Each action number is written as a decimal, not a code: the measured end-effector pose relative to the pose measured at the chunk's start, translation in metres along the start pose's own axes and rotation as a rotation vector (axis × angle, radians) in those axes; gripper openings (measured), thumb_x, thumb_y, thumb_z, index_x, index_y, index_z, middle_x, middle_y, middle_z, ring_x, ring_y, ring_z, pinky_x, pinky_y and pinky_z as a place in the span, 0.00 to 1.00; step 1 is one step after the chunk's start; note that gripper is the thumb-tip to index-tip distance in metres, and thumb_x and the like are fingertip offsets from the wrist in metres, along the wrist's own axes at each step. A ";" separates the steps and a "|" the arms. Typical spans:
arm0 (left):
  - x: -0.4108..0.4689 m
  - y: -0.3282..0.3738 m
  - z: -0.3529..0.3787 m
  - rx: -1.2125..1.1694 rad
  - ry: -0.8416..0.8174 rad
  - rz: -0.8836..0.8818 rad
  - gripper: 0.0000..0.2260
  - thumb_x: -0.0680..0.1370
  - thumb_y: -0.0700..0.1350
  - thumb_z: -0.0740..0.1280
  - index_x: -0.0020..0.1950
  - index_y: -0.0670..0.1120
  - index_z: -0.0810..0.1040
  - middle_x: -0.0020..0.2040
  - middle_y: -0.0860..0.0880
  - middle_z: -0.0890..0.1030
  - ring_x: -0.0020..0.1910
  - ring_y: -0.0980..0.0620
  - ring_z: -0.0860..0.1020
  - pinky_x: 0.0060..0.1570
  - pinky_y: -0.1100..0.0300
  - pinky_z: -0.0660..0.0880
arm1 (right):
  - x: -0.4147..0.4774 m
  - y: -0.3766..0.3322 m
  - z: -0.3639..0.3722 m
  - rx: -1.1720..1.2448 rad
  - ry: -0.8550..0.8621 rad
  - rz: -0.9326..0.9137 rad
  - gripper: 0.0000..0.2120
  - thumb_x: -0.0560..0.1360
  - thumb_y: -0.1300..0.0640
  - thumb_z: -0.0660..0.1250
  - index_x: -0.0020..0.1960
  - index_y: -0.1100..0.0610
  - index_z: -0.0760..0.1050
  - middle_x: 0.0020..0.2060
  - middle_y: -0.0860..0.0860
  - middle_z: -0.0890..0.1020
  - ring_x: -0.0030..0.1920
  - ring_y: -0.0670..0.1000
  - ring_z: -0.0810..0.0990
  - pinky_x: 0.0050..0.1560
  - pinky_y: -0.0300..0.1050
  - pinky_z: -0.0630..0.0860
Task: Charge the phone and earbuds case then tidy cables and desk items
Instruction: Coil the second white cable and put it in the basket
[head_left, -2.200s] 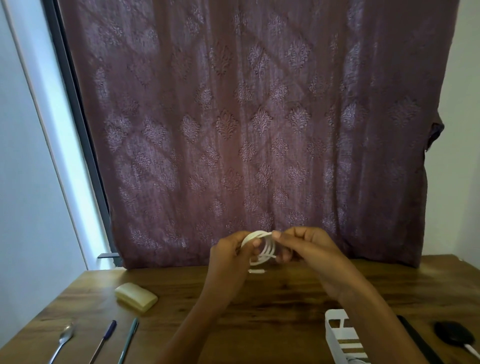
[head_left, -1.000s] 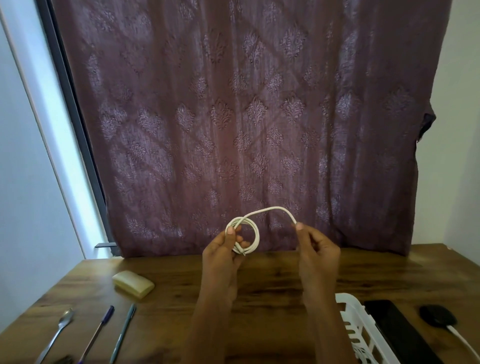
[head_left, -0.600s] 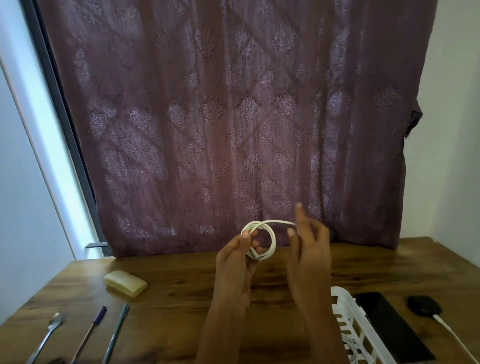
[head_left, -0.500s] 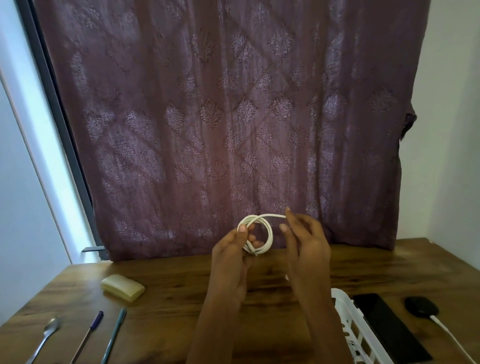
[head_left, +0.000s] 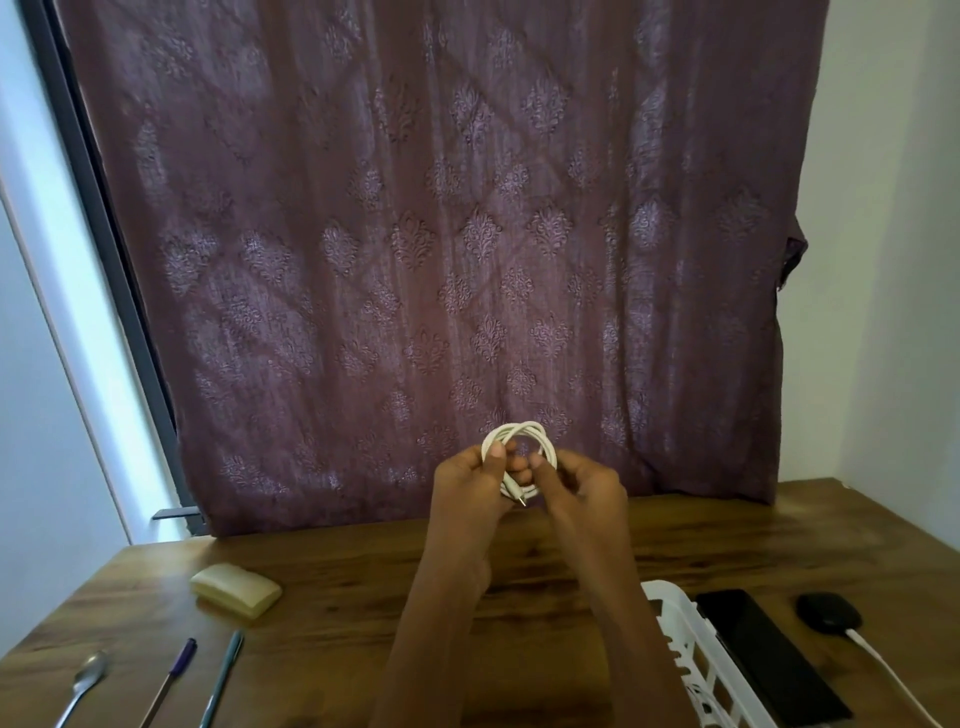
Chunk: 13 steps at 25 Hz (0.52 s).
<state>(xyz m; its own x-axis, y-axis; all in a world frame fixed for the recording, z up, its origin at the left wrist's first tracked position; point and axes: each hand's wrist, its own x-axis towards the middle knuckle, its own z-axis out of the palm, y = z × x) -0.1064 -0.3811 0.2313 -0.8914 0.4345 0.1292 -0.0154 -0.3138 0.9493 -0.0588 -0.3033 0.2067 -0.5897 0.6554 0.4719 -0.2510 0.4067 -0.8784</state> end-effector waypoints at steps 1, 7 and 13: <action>0.002 -0.001 -0.002 0.185 0.058 0.063 0.07 0.79 0.42 0.61 0.50 0.42 0.78 0.38 0.49 0.81 0.38 0.55 0.81 0.42 0.58 0.81 | 0.000 0.001 0.000 -0.026 0.015 -0.001 0.07 0.76 0.54 0.64 0.47 0.53 0.81 0.37 0.50 0.84 0.39 0.48 0.82 0.42 0.50 0.80; 0.009 0.014 -0.008 0.797 -0.178 0.437 0.23 0.74 0.43 0.68 0.68 0.50 0.68 0.57 0.55 0.76 0.56 0.58 0.74 0.58 0.62 0.71 | 0.016 -0.010 -0.018 -0.470 0.086 -0.061 0.11 0.78 0.56 0.60 0.54 0.54 0.79 0.44 0.54 0.83 0.44 0.54 0.79 0.43 0.45 0.74; 0.026 0.030 0.000 0.867 -0.255 0.562 0.09 0.77 0.38 0.63 0.54 0.45 0.81 0.42 0.48 0.83 0.34 0.65 0.77 0.37 0.76 0.70 | 0.028 -0.022 -0.026 -0.048 -0.072 -0.060 0.09 0.75 0.61 0.66 0.55 0.54 0.73 0.31 0.47 0.81 0.32 0.42 0.78 0.32 0.32 0.72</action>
<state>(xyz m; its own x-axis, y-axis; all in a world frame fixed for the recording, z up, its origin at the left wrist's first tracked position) -0.1303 -0.3796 0.2635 -0.5469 0.6099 0.5736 0.7867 0.1399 0.6013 -0.0493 -0.2773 0.2408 -0.6291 0.5821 0.5152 -0.2517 0.4746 -0.8435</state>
